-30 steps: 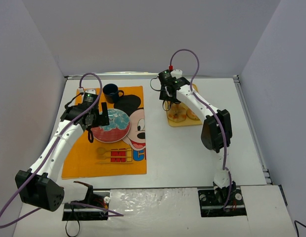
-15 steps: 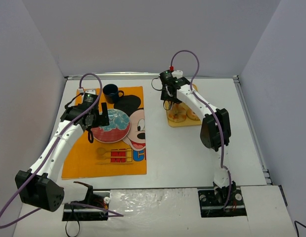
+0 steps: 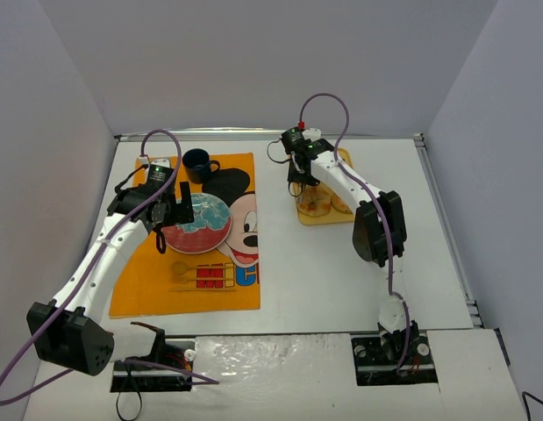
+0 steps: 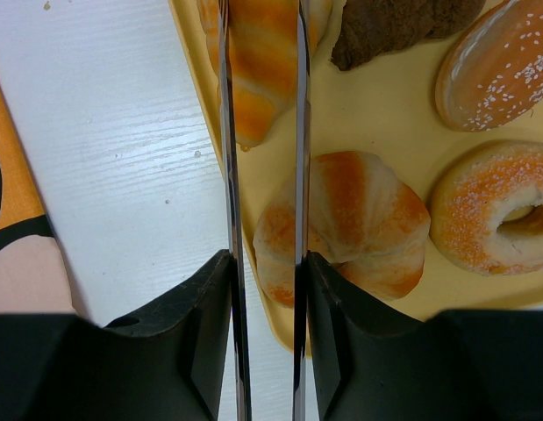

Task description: Place the bread

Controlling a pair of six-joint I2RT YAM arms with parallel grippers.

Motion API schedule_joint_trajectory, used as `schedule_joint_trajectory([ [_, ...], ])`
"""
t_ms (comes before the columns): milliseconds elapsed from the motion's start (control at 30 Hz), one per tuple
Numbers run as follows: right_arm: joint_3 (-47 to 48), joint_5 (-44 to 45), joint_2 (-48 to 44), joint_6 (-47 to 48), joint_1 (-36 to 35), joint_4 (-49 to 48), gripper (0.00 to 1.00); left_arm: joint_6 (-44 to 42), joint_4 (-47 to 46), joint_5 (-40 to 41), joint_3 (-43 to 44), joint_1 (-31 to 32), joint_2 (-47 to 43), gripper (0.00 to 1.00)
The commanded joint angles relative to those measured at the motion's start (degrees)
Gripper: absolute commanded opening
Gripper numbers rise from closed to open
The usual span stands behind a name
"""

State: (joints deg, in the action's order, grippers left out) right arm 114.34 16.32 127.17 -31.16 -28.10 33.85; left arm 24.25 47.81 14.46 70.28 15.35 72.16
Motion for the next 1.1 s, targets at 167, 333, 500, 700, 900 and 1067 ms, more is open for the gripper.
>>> schedule_joint_trajectory([
  [167, 0.48, 2.33, -3.79, 0.75, -0.37, -0.89, 0.00, 0.18, -1.14, 0.57, 1.36, -0.41, -1.04, 0.97],
  [333, -0.21, 3.66, -5.95, 0.68, -0.47, -0.92, 0.00, 0.27, -1.19, 0.43, 1.07, -0.41, -1.43, 0.97],
  [500, -0.79, 5.21, -8.44, 0.40, -0.64, -0.97, 0.00, 0.18, -1.14, 0.57, 0.73, -0.41, -1.76, 0.97],
  [700, 0.02, 5.60, -10.91, 0.95, -0.64, -0.89, 0.00, 0.18, -0.98, 0.66, 0.65, -0.41, -2.08, 0.97],
  [900, -0.08, 5.37, -11.96, 1.36, -0.64, -0.85, 0.00, 0.18, -1.00, 0.66, 0.79, -0.41, -2.02, 0.97],
  [1067, -1.01, 3.85, -13.54, 1.39, -1.53, -0.86, 0.00, 0.01, -0.77, 1.01, 0.91, -0.41, -2.11, 0.97],
])
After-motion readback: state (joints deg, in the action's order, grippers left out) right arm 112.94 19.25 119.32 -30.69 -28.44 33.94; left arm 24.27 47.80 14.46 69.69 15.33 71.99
